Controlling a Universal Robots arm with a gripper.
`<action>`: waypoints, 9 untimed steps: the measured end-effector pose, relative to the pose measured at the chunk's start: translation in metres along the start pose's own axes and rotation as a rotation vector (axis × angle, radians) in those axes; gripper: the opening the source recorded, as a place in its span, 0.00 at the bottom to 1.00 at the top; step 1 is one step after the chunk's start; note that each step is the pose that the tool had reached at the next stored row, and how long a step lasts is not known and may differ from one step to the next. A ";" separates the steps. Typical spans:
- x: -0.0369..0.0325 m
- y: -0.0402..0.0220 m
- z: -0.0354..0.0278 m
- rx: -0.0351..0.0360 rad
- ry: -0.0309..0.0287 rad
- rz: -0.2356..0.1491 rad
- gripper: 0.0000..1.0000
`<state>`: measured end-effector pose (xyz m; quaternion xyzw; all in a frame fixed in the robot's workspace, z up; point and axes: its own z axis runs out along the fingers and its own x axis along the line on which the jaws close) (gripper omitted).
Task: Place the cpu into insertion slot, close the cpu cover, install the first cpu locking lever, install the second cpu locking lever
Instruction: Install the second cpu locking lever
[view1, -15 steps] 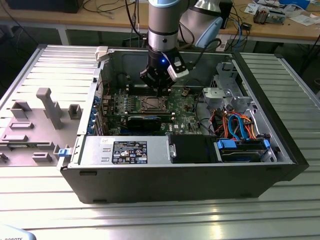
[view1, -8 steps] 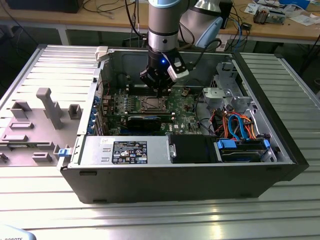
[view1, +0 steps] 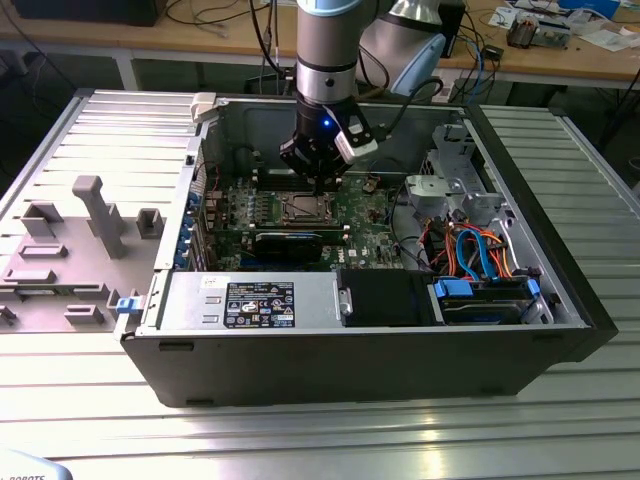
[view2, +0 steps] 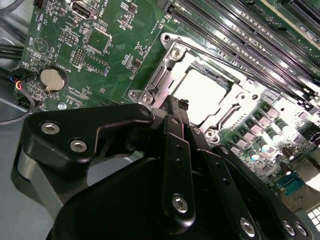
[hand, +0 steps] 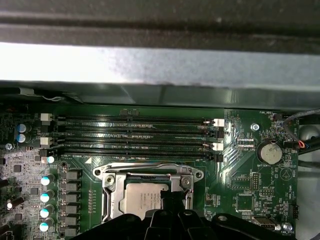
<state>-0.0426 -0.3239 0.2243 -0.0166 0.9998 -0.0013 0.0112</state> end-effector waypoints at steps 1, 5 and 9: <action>0.0000 0.0000 0.0000 0.0001 0.0000 0.000 0.11; -0.0001 -0.0001 -0.0069 0.0000 0.0000 0.000 0.11; 0.0001 -0.0064 -0.0100 0.0010 0.0001 0.000 0.11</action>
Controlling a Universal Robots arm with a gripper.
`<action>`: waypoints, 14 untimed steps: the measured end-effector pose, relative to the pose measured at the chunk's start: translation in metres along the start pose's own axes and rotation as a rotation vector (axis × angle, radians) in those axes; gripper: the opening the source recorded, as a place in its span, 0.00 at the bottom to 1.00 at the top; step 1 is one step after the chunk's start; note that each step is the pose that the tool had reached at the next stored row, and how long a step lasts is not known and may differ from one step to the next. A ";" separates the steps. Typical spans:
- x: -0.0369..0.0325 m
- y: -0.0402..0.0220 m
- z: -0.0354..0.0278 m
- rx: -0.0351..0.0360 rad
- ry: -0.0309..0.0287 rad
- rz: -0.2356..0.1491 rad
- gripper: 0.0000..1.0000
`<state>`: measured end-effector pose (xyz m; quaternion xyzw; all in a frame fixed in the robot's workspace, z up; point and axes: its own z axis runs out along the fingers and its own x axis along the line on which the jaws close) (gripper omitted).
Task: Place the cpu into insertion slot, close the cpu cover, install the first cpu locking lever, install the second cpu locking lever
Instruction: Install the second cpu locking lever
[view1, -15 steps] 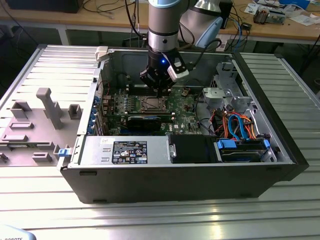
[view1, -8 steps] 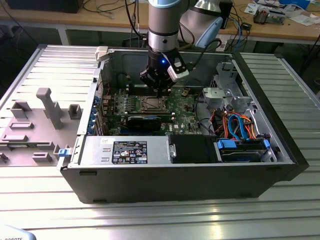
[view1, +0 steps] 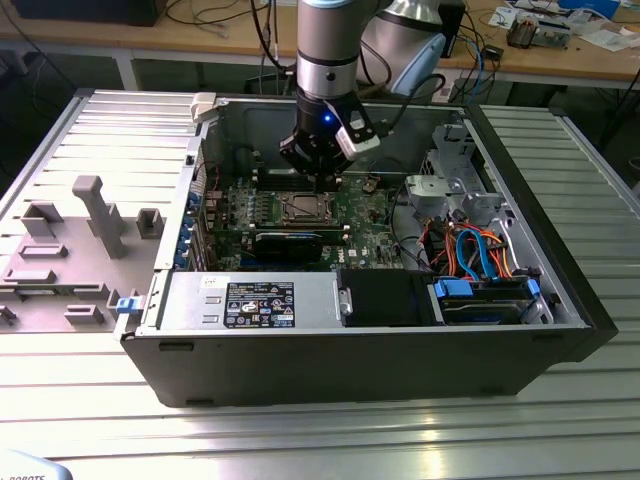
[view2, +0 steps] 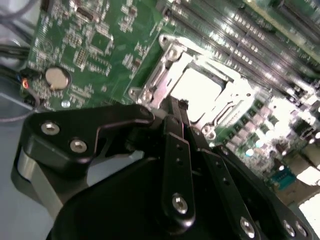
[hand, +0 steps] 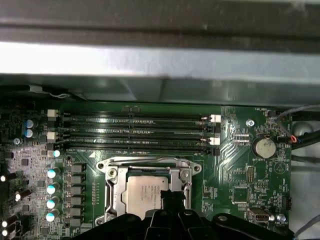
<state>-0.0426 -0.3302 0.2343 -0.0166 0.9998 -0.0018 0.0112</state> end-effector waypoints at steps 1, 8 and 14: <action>0.0001 -0.0019 0.0000 0.0008 0.0001 0.000 0.11; 0.0001 -0.0033 0.0000 0.0014 0.0001 0.000 0.11; 0.0001 -0.0034 0.0000 0.0013 0.0001 0.000 0.11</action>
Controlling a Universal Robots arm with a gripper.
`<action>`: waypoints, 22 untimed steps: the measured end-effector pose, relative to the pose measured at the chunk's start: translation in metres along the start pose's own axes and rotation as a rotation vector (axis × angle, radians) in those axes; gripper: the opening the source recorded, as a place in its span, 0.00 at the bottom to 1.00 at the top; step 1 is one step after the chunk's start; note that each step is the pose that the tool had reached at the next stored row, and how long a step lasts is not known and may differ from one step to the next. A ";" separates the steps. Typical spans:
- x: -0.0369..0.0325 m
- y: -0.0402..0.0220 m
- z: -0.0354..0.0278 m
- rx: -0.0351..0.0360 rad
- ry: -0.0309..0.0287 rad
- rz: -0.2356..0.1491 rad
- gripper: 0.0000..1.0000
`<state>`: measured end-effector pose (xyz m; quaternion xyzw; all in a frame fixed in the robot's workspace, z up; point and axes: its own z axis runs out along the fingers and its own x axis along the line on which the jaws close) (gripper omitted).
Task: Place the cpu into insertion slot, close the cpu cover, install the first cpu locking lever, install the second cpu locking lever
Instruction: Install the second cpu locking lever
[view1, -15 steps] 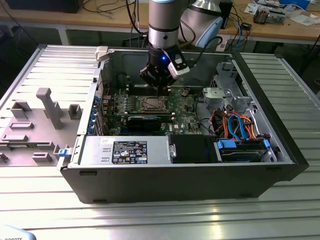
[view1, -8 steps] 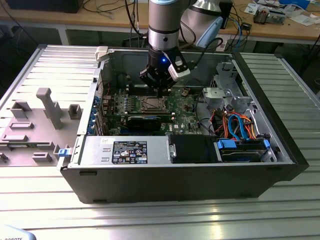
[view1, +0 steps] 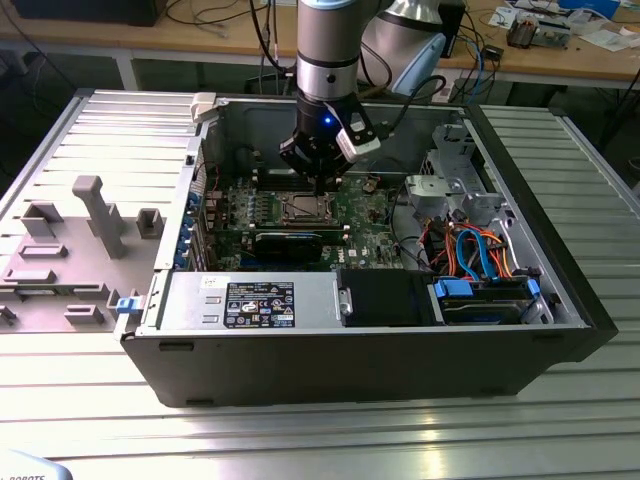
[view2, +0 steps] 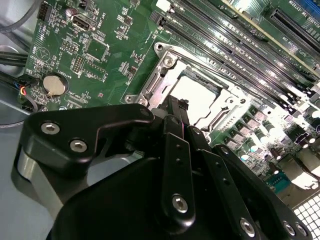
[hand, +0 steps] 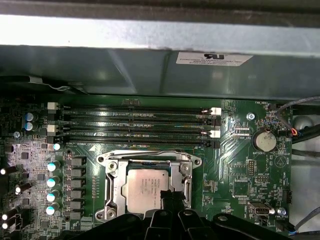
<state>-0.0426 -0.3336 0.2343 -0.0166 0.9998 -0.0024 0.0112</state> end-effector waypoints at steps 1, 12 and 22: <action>0.0000 0.0000 0.0000 0.0000 0.0000 0.000 0.11; 0.0004 -0.0117 -0.0003 -0.0008 0.0009 0.000 0.11; 0.0008 -0.0260 -0.0034 -0.0677 0.0180 0.002 0.11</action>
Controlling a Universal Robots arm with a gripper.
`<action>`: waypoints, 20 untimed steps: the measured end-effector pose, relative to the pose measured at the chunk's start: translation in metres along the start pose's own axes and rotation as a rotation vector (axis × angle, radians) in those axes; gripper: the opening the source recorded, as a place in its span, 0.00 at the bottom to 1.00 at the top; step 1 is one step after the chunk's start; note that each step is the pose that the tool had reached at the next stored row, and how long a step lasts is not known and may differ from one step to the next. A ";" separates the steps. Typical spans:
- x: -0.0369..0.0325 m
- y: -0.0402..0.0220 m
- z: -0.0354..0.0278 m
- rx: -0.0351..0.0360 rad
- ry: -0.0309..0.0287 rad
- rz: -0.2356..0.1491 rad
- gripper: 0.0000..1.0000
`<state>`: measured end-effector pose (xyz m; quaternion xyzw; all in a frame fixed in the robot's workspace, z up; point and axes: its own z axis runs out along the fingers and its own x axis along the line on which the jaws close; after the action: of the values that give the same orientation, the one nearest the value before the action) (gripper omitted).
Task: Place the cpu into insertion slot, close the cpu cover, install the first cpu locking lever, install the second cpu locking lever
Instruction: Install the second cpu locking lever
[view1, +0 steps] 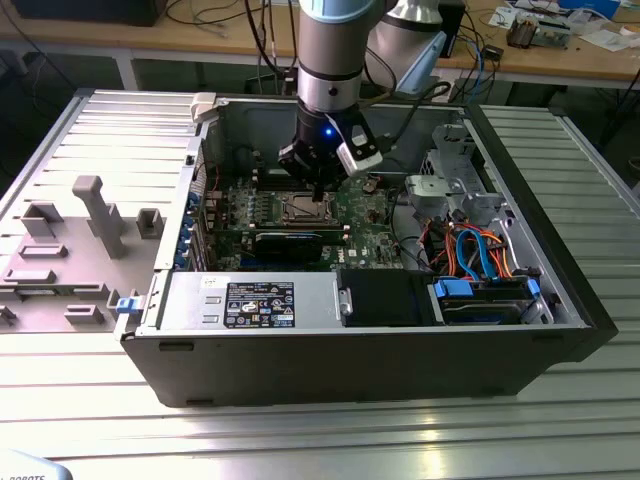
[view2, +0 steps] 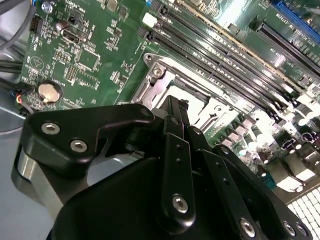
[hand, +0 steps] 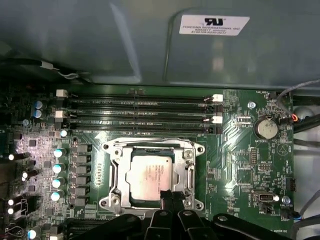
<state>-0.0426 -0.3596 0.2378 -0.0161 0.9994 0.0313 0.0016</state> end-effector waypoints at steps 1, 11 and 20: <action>0.0000 -0.0004 -0.0032 -0.0017 0.0033 0.000 0.11; 0.0007 -0.0230 -0.0050 -0.0322 0.0066 0.001 0.11; 0.0217 -0.0347 -0.0028 -0.0531 0.0066 0.001 0.11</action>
<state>-0.0632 -0.3951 0.2384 -0.0159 0.9982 0.0577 -0.0021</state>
